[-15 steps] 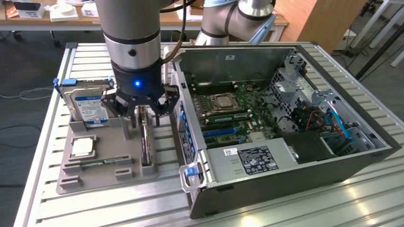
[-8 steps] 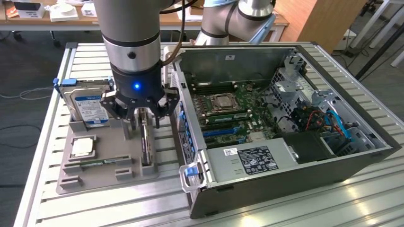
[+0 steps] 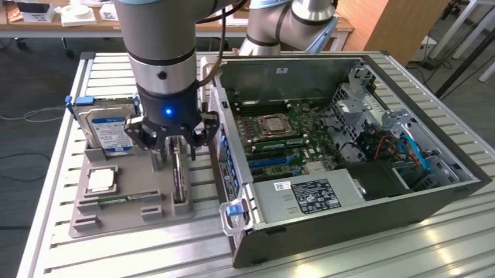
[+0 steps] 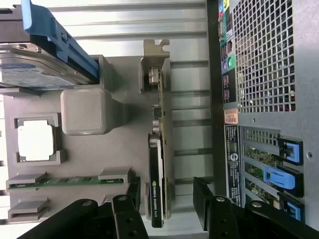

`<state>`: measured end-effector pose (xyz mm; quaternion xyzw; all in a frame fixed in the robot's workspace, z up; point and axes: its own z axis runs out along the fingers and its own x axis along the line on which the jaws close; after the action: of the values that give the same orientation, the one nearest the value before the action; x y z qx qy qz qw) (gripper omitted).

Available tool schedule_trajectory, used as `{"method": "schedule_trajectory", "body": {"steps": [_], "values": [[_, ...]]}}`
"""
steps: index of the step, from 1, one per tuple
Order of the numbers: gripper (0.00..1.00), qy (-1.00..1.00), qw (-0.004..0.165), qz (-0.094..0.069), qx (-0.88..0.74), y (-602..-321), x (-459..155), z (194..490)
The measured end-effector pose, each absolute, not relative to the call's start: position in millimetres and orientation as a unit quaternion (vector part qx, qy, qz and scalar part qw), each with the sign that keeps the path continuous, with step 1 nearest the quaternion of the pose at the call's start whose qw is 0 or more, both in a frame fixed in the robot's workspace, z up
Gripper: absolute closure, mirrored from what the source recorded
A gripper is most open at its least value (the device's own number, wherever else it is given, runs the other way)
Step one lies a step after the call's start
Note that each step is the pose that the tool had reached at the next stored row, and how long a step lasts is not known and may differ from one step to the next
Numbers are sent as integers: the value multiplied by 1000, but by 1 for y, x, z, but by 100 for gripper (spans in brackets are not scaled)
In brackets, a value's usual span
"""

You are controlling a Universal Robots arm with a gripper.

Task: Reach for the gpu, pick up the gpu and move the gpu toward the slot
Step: 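Pick up the gpu and move the gpu toward the slot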

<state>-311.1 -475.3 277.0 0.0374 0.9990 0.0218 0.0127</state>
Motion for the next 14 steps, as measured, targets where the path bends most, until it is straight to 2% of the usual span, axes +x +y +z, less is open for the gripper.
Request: {"method": "schedule_trajectory", "body": {"steps": [14], "values": [[45, 999, 13, 22, 37, -475, -311, 255]]}}
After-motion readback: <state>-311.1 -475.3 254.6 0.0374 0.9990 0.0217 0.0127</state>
